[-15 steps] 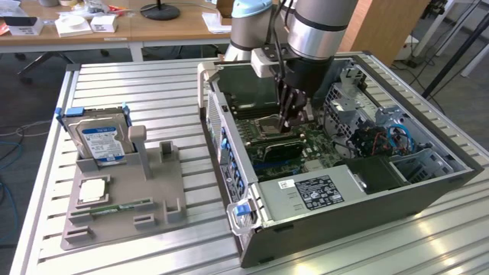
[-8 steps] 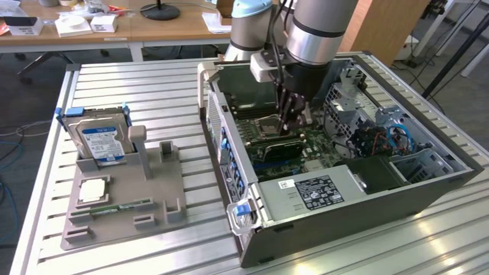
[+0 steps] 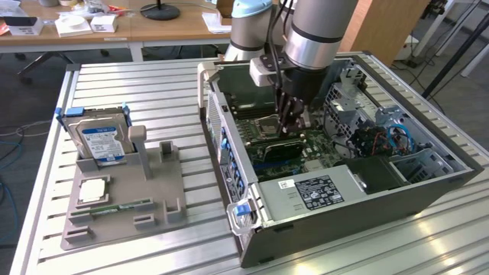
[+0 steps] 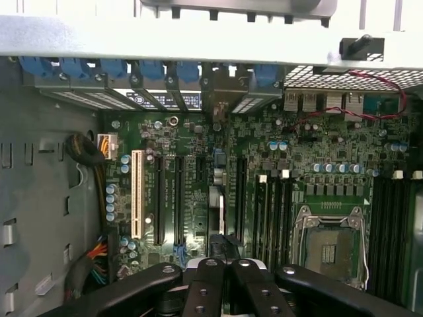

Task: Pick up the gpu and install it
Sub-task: 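Press down on the gpu until it lock into place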

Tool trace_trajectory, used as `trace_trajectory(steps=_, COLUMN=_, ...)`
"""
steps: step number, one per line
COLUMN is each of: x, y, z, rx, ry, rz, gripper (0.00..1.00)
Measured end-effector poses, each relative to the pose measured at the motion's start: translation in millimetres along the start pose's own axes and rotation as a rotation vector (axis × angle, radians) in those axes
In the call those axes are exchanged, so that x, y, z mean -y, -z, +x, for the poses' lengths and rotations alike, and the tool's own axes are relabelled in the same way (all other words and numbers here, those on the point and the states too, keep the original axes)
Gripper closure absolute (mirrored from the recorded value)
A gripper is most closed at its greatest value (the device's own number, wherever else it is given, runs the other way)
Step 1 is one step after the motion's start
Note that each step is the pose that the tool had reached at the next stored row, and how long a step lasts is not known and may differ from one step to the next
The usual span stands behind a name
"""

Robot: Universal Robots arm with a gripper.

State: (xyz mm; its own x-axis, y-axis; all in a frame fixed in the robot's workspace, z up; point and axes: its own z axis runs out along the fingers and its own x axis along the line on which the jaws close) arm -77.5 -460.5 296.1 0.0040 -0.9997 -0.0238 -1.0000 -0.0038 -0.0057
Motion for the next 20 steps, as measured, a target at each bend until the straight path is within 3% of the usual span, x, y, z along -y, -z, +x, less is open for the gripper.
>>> trace_trajectory(steps=20, x=-0.1, y=-11.1, z=0.0, rx=0.0001, ry=0.000, rz=0.0001, gripper=0.90)
